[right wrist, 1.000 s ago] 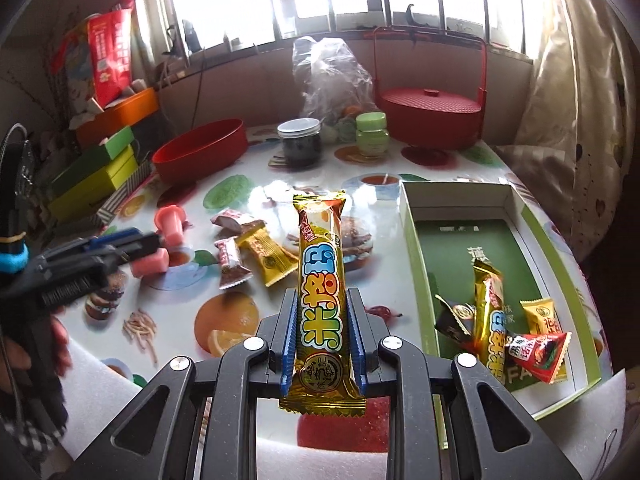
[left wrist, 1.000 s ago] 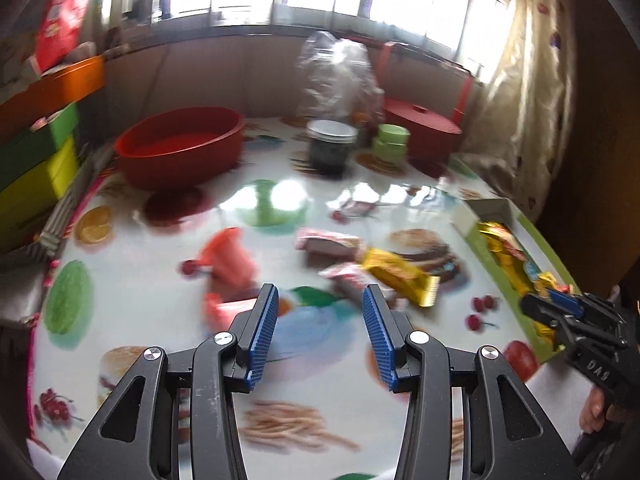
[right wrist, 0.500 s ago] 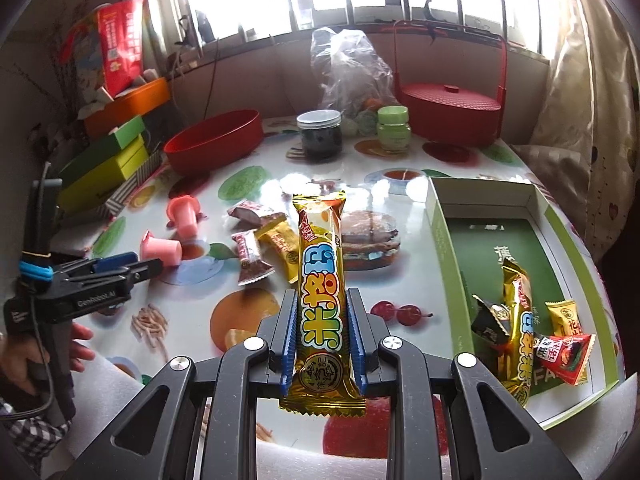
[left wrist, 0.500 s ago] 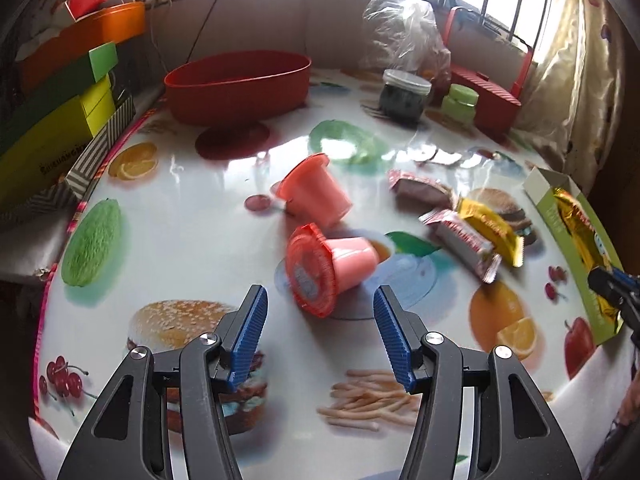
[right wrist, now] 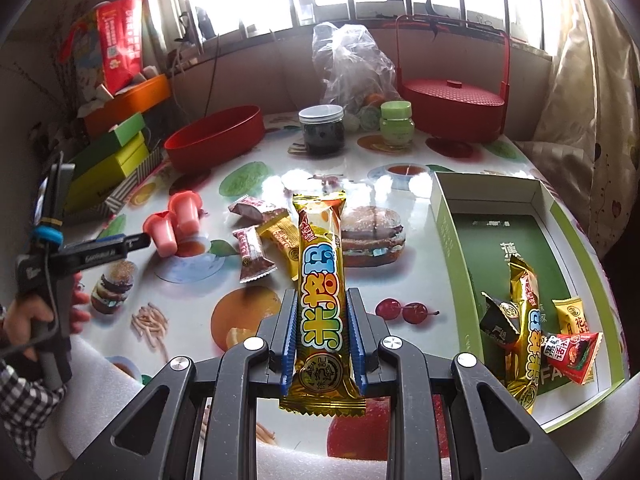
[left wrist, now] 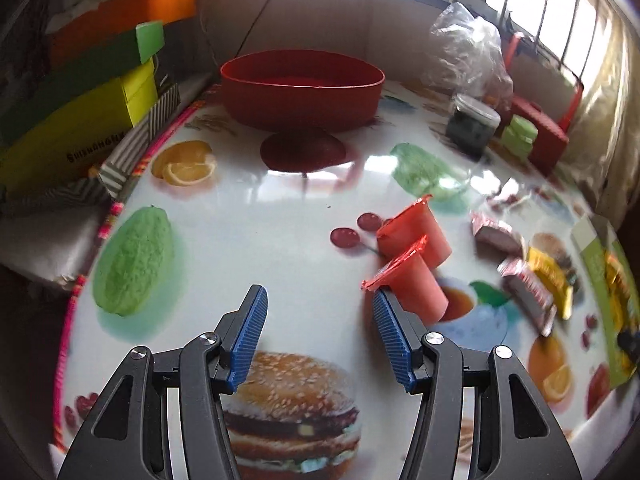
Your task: Organize snacks
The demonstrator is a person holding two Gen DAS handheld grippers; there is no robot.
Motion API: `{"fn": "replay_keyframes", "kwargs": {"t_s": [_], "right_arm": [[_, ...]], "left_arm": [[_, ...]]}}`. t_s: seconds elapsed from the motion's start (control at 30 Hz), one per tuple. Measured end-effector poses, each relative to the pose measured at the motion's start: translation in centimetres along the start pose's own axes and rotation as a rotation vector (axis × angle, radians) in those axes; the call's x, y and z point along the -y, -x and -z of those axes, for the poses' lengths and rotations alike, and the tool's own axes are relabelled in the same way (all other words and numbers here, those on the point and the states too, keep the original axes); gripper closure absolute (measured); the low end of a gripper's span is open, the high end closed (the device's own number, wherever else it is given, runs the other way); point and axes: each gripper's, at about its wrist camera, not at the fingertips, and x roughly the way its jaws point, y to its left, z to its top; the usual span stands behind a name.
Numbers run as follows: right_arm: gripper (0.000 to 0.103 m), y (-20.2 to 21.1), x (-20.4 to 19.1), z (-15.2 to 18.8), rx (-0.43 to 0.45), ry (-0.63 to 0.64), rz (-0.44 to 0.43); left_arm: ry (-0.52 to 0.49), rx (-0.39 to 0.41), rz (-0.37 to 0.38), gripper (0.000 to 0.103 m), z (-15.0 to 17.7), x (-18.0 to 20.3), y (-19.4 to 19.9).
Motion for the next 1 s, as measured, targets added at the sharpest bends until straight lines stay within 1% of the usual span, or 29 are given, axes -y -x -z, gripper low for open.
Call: {"fn": "replay_keyframes", "kwargs": {"t_s": [0.1, 0.13, 0.3, 0.33, 0.4, 0.47, 0.57, 0.7, 0.8, 0.9, 0.93, 0.97, 1.0], "right_arm": [[0.081, -0.1, -0.1, 0.0, 0.001, 0.002, -0.005], [0.081, -0.1, -0.1, 0.0, 0.001, 0.003, -0.006], [0.081, -0.2, -0.1, 0.1, 0.0, 0.004, -0.014], [0.081, -0.2, -0.1, 0.1, 0.0, 0.004, -0.014], [0.081, -0.3, -0.1, 0.1, -0.003, -0.001, -0.017], [0.081, -0.4, 0.0, 0.2, -0.007, -0.003, -0.021], [0.081, -0.4, 0.1, 0.2, -0.006, -0.005, -0.023], [0.081, -0.6, 0.3, 0.2, -0.009, -0.009, -0.029], [0.081, -0.8, 0.4, 0.1, -0.012, -0.014, -0.034], [0.081, -0.9, 0.5, 0.1, -0.011, -0.015, -0.034], [0.081, -0.9, 0.5, 0.1, -0.011, -0.016, -0.034], [0.081, -1.0, 0.5, 0.1, -0.011, -0.017, -0.033], [0.081, -1.0, 0.6, 0.1, -0.011, -0.018, -0.034]], "left_arm": [[0.095, -0.017, 0.032, 0.046, 0.3, -0.5, -0.1], [0.12, -0.014, 0.055, 0.047, 0.5, -0.4, 0.1], [0.184, 0.002, 0.142, 0.047, 1.4, 0.9, 0.9], [0.179, 0.001, 0.145, 0.047, 1.3, 1.6, 0.8], [0.149, -0.011, 0.114, 0.047, 1.0, 2.7, 0.1], [0.159, -0.013, 0.118, 0.047, 0.7, 3.1, -0.4], [0.174, -0.021, 0.063, 0.047, 0.2, 3.2, -1.2], [0.194, -0.025, 0.017, 0.047, -0.5, 3.3, -1.7], [0.164, -0.025, -0.035, 0.047, -0.7, 3.6, -2.2], [0.14, -0.027, -0.055, 0.047, -0.6, 3.8, -2.3], [0.133, -0.024, -0.061, 0.047, -0.6, 3.9, -2.3], [0.128, -0.024, -0.071, 0.052, -0.5, 3.9, -2.3], [0.12, -0.021, -0.082, 0.053, -0.5, 3.9, -2.3]]}}
